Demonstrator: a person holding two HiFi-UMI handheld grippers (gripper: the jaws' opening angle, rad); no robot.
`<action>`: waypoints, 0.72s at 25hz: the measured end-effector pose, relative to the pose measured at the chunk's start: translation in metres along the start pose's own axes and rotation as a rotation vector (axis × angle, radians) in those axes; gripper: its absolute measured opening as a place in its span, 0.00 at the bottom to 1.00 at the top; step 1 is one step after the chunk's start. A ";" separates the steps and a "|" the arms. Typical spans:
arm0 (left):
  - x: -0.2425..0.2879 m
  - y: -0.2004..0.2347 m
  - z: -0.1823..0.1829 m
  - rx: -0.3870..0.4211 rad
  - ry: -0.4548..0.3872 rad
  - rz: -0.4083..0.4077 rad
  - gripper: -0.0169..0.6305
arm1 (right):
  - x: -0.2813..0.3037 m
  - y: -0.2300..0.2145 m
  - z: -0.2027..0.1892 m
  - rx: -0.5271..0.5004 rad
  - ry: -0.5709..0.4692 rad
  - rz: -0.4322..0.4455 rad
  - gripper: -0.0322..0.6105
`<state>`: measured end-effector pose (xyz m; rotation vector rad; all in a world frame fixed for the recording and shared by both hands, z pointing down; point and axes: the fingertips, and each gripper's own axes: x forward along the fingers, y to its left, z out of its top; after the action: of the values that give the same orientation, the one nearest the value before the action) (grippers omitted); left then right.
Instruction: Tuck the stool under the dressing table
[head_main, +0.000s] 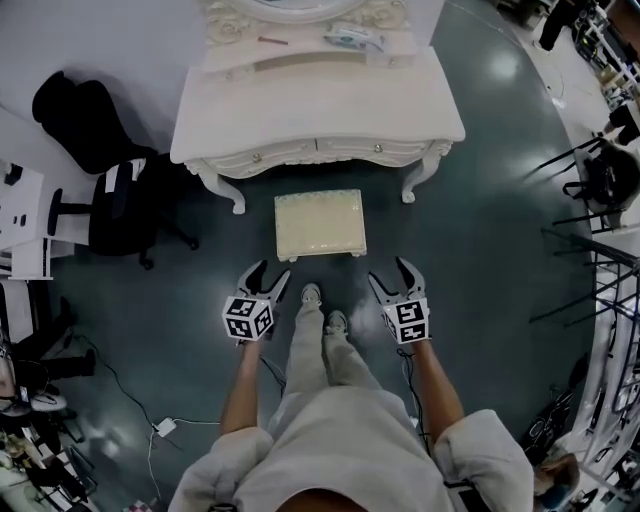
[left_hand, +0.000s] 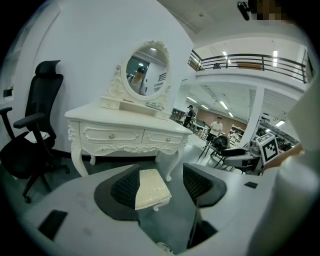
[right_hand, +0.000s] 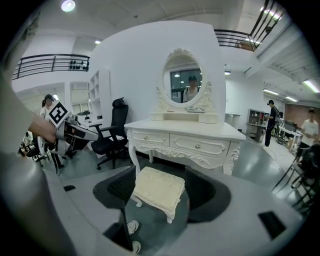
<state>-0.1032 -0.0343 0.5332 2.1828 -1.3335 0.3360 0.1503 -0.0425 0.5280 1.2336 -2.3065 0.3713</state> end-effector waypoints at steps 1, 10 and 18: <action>0.002 0.003 -0.003 -0.003 0.006 0.001 0.41 | 0.004 0.000 -0.003 0.002 0.006 0.000 0.51; 0.037 0.045 -0.041 -0.016 0.067 0.001 0.41 | 0.061 -0.005 -0.035 0.031 0.062 -0.009 0.51; 0.072 0.089 -0.085 -0.048 0.126 0.000 0.41 | 0.109 -0.008 -0.072 0.047 0.111 -0.011 0.51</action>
<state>-0.1407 -0.0700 0.6658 2.0865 -1.2599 0.4297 0.1272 -0.0902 0.6478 1.2166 -2.2072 0.4807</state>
